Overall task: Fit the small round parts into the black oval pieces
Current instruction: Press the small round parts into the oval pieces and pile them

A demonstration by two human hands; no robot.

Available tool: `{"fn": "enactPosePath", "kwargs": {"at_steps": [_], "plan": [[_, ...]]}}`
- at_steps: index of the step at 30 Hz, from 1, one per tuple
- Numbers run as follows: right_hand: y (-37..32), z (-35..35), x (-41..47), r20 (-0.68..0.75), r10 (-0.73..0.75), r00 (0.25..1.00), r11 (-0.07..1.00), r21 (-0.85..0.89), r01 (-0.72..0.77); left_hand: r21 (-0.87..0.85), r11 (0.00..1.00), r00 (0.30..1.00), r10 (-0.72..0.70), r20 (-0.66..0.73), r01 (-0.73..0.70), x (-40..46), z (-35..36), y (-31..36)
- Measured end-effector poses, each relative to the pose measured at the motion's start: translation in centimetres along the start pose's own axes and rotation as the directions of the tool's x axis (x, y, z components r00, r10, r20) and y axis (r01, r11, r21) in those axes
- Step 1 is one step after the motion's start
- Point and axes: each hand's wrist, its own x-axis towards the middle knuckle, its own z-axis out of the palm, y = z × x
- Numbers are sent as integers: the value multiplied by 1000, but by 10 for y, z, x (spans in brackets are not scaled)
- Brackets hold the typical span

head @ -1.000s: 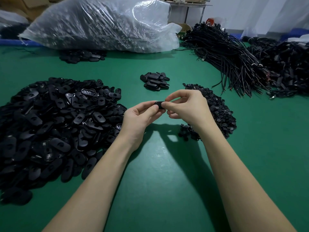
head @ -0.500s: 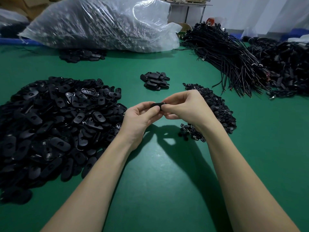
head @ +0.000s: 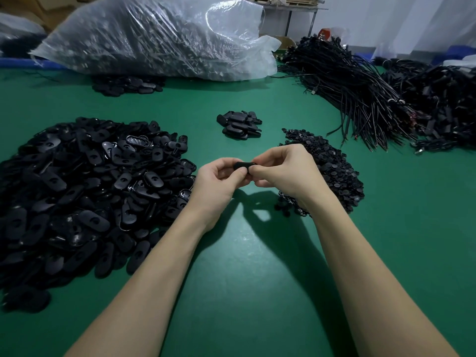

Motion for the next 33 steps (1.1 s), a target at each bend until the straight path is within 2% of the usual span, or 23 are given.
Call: {"fn": "enactPosePath", "kwargs": {"at_steps": [7, 13, 16, 19, 22, 26, 30, 33], "plan": [[0, 10, 1, -71, 16, 997, 1000, -26, -17, 52, 999, 998, 0, -66, 4, 1, 5, 1], [0, 17, -1, -96, -42, 995, 995, -99, 32, 53, 998, 994, -8, -113, 14, 3, 7, -1], [1, 11, 1, -38, -116, 992, 979, -173, 108, -4, 1000, 993, -24, -114, 24, 2, 7, 0], [2, 4, 3, 60, -256, 965, 922, -284, 262, -75, 997, 991, -36, -130, 26, 2, 8, 2], [3, 6, 10, 53, -341, 939, 863, -380, 335, -148, 988, 987, -65, -149, 43, 3, 8, 4], [5, 10, 33, -31, -326, 945, 870, -401, 287, -207, 976, 975, -103, -195, 62, 6, 10, 4], [2, 20, 75, -164, -254, 953, 905, -387, 174, -216, 972, 968, -136, -211, 89, 9, 10, 3], [-6, 26, 109, -207, -191, 959, 921, -376, 102, -208, 973, 968, -145, -206, 102, 10, 10, 3]]}}
